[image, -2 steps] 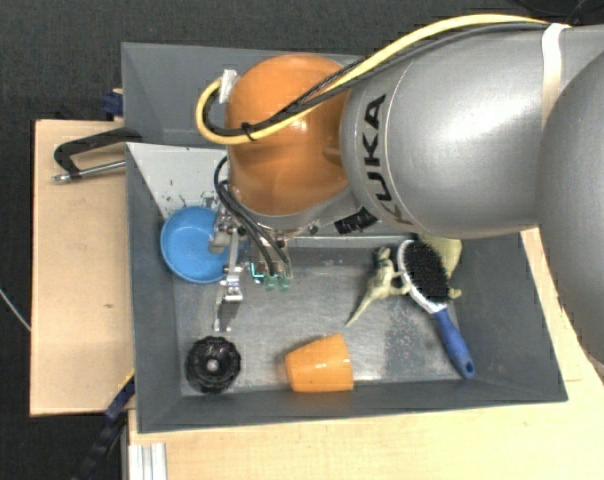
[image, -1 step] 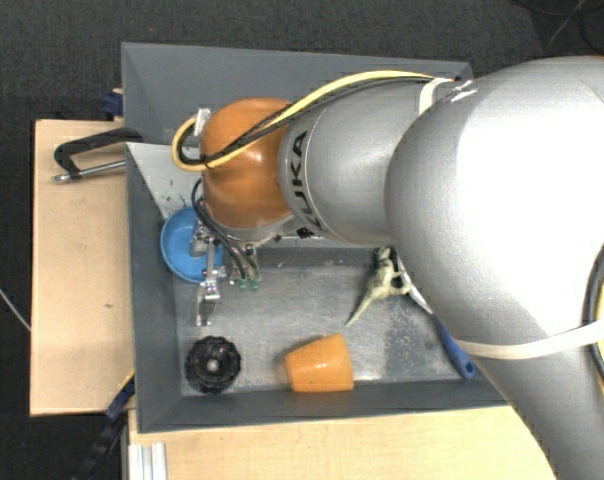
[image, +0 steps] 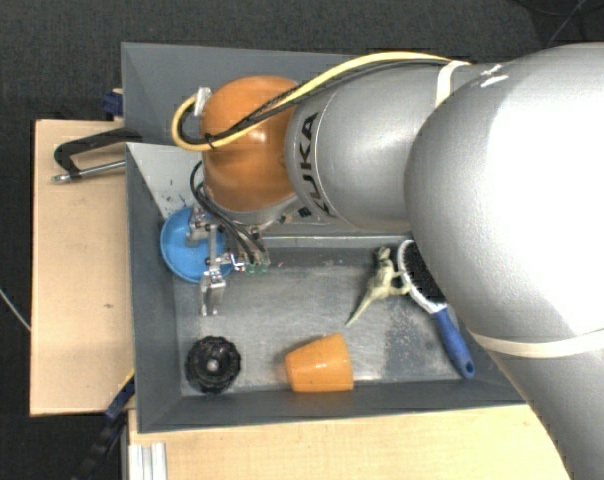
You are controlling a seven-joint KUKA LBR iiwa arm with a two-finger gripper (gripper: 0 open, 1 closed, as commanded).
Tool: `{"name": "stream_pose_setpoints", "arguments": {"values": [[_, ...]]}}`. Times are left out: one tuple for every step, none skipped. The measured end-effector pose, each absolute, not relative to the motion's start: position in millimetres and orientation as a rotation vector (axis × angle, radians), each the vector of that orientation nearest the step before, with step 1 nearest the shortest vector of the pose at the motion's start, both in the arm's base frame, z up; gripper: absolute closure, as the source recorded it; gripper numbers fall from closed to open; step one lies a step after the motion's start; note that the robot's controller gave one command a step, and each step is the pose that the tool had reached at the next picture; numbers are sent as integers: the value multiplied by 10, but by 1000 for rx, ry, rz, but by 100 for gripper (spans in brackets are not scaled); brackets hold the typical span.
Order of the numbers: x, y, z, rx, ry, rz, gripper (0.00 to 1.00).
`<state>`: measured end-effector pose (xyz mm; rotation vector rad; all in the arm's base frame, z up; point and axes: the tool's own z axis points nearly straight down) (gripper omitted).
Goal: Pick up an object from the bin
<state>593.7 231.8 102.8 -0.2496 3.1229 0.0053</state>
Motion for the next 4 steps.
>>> {"name": "stream_pose_setpoints", "arguments": {"values": [[6011,2304,1014,-195,3130,6,0],[6041,2360,763,371,3112,13,0],[6057,2381,801,367,3116,8,0],[5998,2422,782,364,3140,4,100]]}}
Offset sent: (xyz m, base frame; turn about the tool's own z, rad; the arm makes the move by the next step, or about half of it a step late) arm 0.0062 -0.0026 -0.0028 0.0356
